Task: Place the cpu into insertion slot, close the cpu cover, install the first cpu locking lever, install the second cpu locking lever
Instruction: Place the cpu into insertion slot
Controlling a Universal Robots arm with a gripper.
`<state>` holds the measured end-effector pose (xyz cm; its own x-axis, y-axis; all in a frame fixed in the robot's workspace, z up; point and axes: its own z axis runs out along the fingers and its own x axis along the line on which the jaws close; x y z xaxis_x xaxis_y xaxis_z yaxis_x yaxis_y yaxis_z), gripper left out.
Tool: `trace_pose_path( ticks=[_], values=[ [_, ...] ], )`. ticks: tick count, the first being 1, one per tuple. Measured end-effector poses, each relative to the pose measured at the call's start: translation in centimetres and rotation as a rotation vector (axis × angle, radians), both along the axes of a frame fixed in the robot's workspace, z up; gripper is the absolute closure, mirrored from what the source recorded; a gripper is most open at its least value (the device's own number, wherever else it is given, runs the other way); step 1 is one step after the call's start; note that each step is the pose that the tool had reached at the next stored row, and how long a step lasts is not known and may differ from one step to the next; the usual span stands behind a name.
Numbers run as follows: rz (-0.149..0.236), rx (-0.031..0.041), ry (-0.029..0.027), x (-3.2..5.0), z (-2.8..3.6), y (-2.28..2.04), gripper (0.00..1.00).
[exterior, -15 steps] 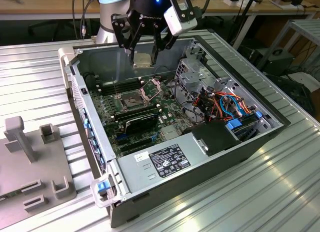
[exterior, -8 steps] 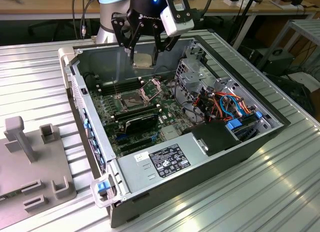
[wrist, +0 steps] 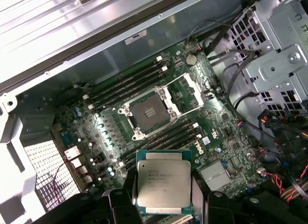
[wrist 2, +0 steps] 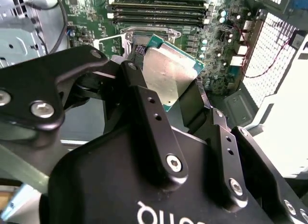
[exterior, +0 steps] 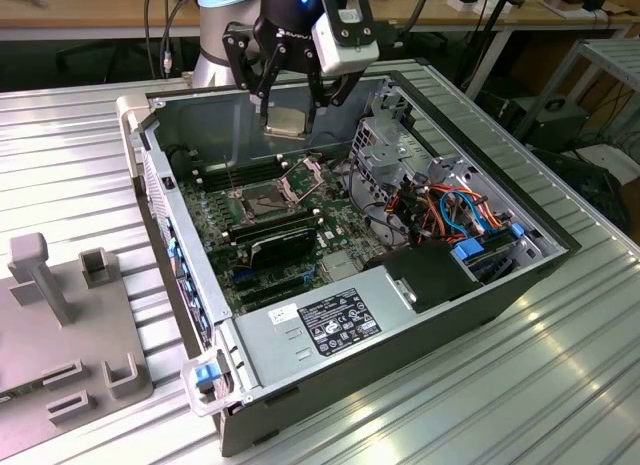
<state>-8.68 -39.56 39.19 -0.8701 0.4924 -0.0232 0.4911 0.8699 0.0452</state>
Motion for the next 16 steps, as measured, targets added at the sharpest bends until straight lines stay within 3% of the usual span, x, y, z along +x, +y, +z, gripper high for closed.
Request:
trace_pose_path(
  ticks=[4, 12, 14, 16],
  values=[
    [-0.060, -0.0001, -0.0001, 0.00, -0.02, 0.00, 0.45],
    [-0.216, -0.0001, 0.0000, 0.00, -0.07, 0.00, 0.45],
    [-0.246, 0.0000, 0.0000, 0.00, -0.08, 0.00, 0.45],
    [-0.248, 0.0000, 0.0000, 0.00, -0.09, 0.00, 0.45]
  ],
)
